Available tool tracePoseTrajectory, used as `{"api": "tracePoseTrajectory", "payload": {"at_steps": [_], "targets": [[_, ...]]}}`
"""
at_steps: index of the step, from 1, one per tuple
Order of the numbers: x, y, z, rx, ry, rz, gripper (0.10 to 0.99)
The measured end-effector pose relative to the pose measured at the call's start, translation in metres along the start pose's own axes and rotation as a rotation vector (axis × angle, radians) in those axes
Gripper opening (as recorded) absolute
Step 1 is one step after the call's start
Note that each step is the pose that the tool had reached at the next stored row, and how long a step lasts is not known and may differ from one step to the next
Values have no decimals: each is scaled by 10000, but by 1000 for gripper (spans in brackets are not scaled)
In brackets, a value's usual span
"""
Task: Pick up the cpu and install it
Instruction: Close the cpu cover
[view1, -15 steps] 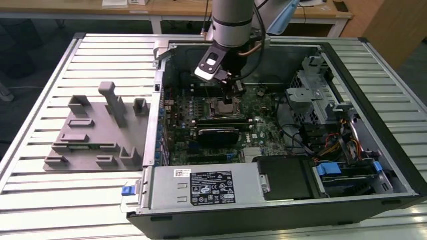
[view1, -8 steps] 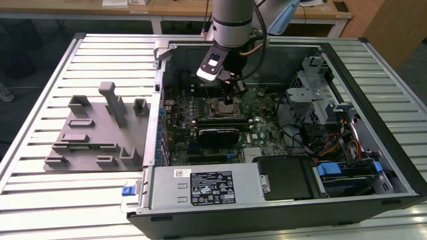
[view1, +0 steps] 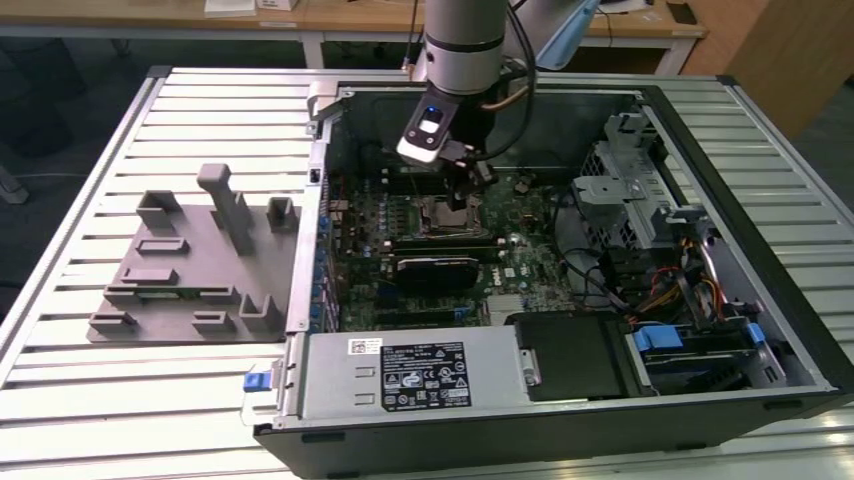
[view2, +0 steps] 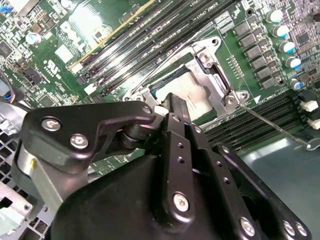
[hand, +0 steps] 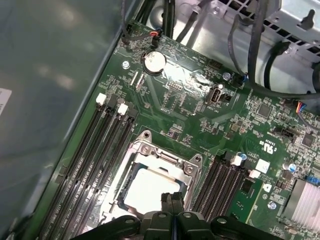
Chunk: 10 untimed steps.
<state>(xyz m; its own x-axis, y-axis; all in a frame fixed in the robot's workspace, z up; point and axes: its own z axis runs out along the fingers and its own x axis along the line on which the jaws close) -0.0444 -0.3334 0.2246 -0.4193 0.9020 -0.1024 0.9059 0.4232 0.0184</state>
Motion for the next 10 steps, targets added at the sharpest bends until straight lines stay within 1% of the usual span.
{"api": "tracePoseTrajectory", "payload": {"at_steps": [10], "targets": [[0, 0, 0, -18, -89, -641, 106]]}}
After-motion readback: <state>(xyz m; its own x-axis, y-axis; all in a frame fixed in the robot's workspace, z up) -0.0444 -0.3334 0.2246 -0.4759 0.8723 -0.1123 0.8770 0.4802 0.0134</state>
